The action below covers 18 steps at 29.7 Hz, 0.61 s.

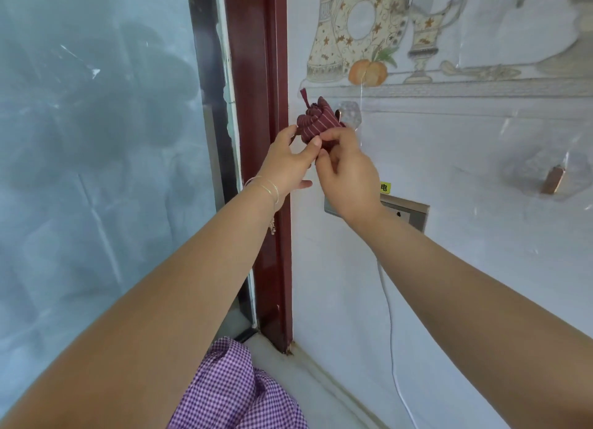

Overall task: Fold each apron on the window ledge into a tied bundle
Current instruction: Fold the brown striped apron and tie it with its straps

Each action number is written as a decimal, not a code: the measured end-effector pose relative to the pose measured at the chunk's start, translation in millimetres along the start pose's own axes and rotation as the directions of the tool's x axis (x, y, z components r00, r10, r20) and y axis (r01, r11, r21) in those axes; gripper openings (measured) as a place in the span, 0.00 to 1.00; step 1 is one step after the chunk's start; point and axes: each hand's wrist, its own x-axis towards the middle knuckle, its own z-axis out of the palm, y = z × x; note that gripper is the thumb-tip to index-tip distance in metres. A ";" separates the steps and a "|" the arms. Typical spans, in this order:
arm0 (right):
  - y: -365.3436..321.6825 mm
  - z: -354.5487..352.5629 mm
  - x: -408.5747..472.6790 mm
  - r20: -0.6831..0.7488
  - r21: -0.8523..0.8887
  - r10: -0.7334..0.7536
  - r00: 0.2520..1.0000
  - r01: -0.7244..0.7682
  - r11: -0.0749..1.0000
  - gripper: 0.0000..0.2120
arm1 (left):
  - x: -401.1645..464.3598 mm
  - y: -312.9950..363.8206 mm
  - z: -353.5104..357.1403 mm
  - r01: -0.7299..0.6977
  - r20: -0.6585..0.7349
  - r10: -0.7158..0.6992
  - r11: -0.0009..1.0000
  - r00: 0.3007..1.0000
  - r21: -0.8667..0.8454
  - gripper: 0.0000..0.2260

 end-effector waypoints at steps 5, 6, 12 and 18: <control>-13.0 23.1 -45.1 0.161 0.045 -0.087 0.983 0.081 0.996 0.10 | -39.3 -27.3 -37.0 0.112 -0.051 -0.110 0.993 0.993 0.023 0.16; -14.4 31.6 -58.1 0.225 0.063 -0.083 0.971 0.070 0.996 0.09 | -53.3 -40.5 -47.4 0.156 -0.059 -0.154 0.987 0.986 0.031 0.12; -24.4 99.7 -183.4 0.744 0.064 -0.010 0.668 -0.056 0.996 0.06 | -183.8 -147.5 -119.4 0.541 -0.257 -0.526 0.841 0.811 -0.018 0.04; -42.7 165.2 -327.7 0.994 -0.036 0.042 0.105 -0.062 0.997 0.06 | -327.7 -237.5 -200.0 0.797 -0.393 -0.780 0.581 0.488 -0.165 0.06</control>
